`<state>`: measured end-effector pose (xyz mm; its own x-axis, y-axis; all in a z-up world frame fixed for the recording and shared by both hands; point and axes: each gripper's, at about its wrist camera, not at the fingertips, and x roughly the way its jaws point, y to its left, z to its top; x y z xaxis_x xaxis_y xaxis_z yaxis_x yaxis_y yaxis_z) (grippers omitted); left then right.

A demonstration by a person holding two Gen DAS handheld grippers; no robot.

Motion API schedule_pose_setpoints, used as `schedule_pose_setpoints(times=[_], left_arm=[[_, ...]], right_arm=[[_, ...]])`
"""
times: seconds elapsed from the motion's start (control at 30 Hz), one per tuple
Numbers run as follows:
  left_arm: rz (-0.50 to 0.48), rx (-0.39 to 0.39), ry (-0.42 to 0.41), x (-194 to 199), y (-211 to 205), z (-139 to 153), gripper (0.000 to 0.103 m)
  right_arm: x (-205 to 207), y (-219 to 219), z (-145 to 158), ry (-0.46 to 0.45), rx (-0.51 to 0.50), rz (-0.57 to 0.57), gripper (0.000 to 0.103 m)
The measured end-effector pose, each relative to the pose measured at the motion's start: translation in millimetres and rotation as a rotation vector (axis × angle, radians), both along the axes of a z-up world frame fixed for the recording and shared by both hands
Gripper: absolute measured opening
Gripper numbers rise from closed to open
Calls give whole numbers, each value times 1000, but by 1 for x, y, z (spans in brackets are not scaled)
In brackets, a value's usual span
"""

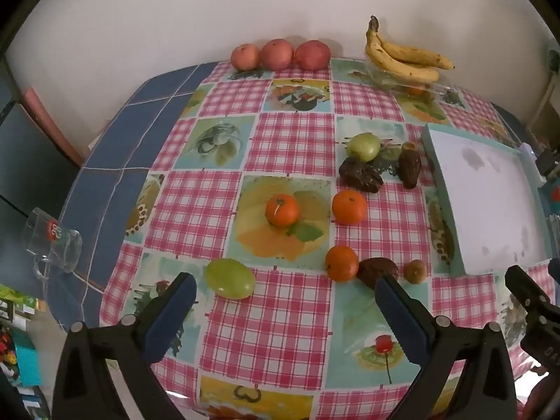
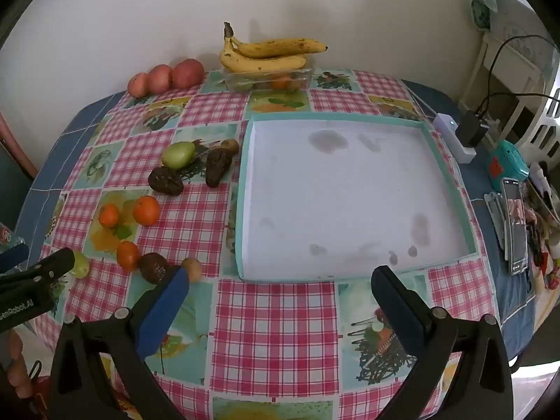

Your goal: Organize fruits

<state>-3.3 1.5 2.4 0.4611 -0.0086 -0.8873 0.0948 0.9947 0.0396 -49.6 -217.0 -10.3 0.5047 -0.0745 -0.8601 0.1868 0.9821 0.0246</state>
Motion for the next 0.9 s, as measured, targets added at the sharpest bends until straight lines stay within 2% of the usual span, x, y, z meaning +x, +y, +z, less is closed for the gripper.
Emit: schedule_pose_setpoints(times=[0.03,0.1,0.9], left_arm=[[10,-18,24,2,6,-5,103],[14,44,30,5,-1,-6,103],[24,57,49,5,-1,-10,103]], right_arm=[[0,0,0,0,2,0,103],[0,-1,0,0,2,1,103],[1,-3,-4,4,1,-6,103]])
